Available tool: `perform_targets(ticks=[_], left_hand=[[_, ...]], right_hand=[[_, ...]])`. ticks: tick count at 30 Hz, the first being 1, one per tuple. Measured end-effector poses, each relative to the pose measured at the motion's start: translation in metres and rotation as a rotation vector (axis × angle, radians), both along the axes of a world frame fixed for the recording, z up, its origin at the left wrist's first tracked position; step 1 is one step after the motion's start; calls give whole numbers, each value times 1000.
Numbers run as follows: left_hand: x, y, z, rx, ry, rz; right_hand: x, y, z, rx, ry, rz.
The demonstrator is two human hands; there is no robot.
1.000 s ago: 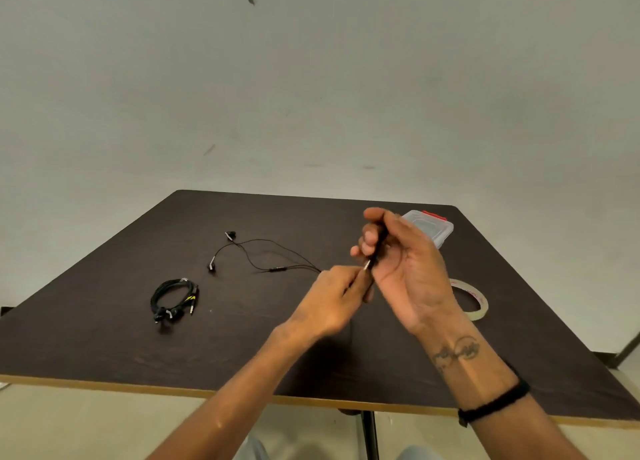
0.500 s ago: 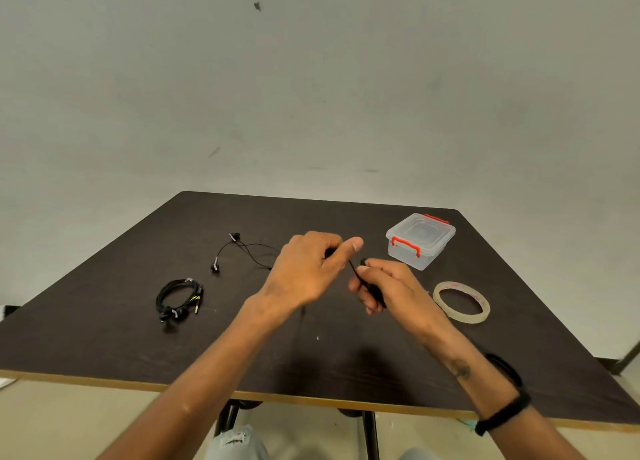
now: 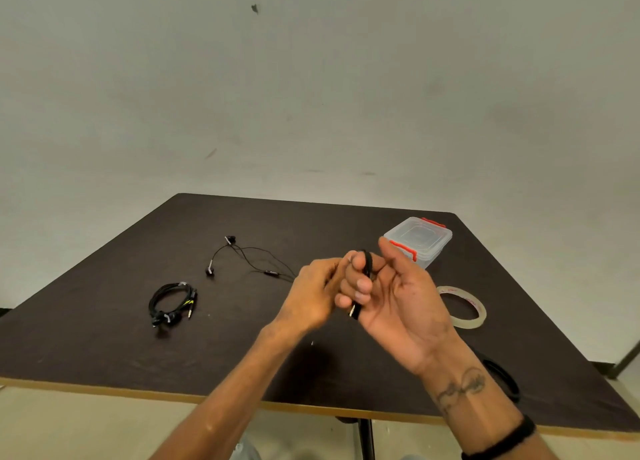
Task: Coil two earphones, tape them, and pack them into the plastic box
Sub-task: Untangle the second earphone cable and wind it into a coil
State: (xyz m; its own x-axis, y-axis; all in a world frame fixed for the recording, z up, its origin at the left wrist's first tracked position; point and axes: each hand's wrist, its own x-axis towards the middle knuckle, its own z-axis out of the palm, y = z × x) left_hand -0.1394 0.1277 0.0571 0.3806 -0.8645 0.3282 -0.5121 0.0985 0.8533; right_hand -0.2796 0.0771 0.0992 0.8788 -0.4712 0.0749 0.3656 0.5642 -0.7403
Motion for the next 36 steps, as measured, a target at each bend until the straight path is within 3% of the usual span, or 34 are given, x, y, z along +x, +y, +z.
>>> perform_targets(ticks=[8, 14, 19, 24, 29, 32, 36], left_hand=[[-23, 2, -7, 106, -137, 4], [-19, 18, 14, 132, -559, 36], [-5, 19, 45, 96, -625, 57], [10, 2, 62, 43, -758, 150], [27, -10, 73, -35, -710, 173], [29, -15, 70, -38, -603, 139], [26, -22, 56, -39, -259, 10]], right_hand=[[9, -17, 19, -94, -87, -273], [12, -37, -8, -579, 222, -537], [5, -39, -32, -760, 363, -389], [-2, -28, -33, -643, 324, -83], [-15, -20, -28, -505, 268, 145], [-19, -15, -19, -364, 140, 283], [-21, -11, -5, -116, -87, 385]])
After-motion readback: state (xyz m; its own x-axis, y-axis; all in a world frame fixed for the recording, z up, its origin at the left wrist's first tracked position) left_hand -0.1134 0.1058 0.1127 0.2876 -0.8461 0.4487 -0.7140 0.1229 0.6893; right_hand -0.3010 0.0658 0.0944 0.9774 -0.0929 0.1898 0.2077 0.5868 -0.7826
